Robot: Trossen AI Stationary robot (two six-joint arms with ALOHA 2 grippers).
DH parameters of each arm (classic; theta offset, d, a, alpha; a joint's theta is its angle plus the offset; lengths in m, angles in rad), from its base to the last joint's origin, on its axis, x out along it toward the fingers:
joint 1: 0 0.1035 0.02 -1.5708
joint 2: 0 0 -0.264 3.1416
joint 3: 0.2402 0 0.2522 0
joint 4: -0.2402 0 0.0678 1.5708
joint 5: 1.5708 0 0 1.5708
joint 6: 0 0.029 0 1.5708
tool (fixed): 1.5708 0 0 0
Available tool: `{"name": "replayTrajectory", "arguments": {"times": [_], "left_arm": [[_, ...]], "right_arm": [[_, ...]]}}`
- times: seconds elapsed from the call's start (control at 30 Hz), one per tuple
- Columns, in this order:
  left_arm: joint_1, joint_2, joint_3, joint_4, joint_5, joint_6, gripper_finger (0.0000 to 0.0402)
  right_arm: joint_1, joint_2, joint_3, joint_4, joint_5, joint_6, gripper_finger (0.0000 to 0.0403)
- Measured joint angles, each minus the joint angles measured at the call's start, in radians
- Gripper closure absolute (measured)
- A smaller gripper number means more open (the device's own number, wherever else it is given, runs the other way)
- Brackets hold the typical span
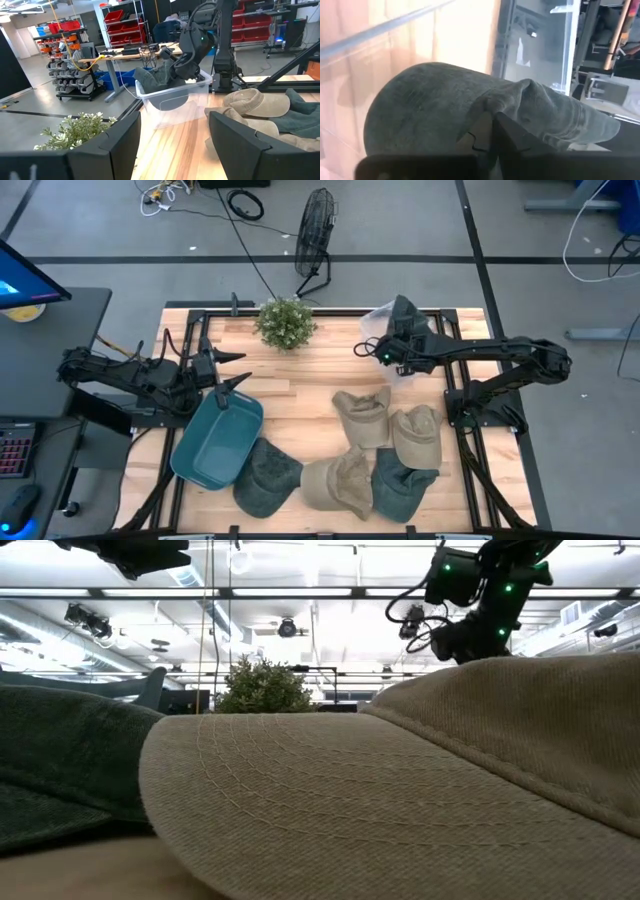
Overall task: Pick & Place hat
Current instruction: Put the top black cap into the transparent bin
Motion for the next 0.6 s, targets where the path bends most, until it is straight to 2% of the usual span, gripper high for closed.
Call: {"name": "replayTrajectory", "arguments": {"times": [0.2,0.4,0.6], "left_arm": [[0.0,0.0,0.0,0.0,0.0,-0.001,0.0164],[0.0,0.0,0.0,0.0,0.0,-0.002,0.0164],[0.0,0.0,0.0,0.0,0.0,-0.002,0.0164]], "right_arm": [[-0.001,0.0,0.004,-0.001,0.039,-0.025,0.0332],[0.0,-0.004,0.006,0.003,0.227,-0.099,0.0273],[0.015,-0.009,0.007,0.007,0.221,-0.111,0.0227]]}}
